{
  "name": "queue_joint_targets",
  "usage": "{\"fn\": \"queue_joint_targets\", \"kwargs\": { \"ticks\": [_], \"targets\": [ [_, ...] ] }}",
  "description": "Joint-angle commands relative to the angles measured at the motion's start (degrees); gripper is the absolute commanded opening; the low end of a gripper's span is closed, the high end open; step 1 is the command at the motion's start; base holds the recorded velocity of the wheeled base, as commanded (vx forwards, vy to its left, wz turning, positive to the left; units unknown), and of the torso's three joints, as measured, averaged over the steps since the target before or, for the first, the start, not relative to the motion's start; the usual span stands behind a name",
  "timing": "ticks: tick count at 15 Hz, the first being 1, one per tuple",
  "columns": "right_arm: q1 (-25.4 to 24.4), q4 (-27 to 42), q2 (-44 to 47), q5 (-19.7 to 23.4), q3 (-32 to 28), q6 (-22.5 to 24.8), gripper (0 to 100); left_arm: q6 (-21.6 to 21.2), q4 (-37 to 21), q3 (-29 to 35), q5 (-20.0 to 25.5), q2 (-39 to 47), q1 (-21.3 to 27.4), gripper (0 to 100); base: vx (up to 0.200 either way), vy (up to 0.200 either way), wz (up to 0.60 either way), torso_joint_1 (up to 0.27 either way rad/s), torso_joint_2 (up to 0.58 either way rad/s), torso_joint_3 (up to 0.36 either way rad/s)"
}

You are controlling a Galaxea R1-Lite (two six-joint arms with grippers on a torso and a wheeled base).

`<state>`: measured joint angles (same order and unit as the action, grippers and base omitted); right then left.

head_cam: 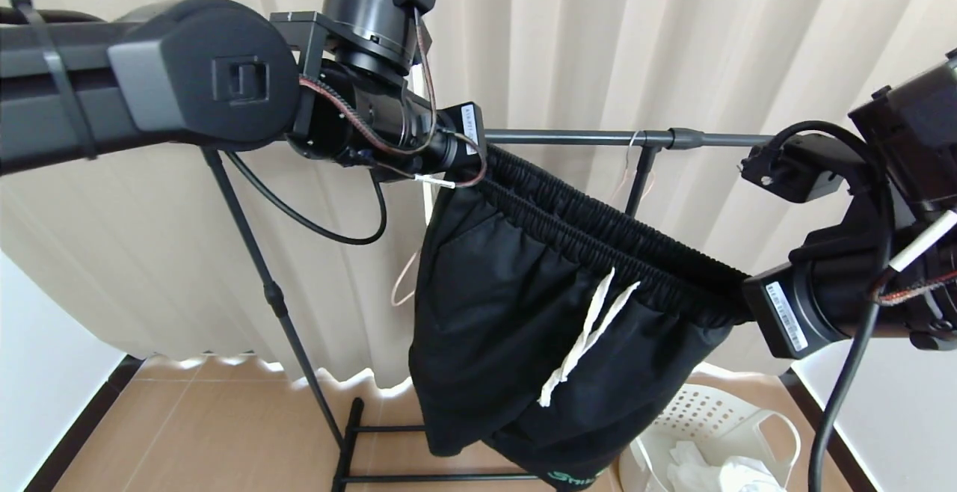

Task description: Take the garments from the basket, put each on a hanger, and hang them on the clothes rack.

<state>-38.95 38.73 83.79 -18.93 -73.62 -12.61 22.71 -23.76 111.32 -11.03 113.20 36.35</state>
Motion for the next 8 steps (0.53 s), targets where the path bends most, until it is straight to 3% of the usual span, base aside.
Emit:
{"fn": "queue_joint_targets", "kwargs": {
  "ticks": [1,3,4,5,8],
  "targets": [
    [-4.29,0.56,-2.75,0.12,1.81,0.56,0,0.05,0.12,3.27,0.93,4.92,-0.49,0,0.0,0.0,0.0,0.0,0.0,0.0],
    [-13.43,2.23,-2.93,0.47,2.08,-0.31,0,-0.04,2.93,3.27,4.09,5.63,-1.11,0,0.0,0.0,0.0,0.0,0.0,0.0],
    [-15.19,2.05,-2.57,0.56,2.34,-1.11,0,-0.04,3.54,3.27,4.18,5.98,-1.2,0,0.0,0.0,0.0,0.0,0.0,0.0],
    [-19.15,1.52,-0.91,1.27,2.25,-4.36,0,0.05,5.57,3.27,4.26,6.33,-1.99,0,0.0,0.0,0.0,0.0,0.0,0.0],
    [-23.45,-2.34,3.4,3.55,1.46,-9.63,0,0.32,7.41,3.27,4.26,6.59,-2.95,0,0.0,0.0,0.0,0.0,0.0,0.0]
  ]
}}
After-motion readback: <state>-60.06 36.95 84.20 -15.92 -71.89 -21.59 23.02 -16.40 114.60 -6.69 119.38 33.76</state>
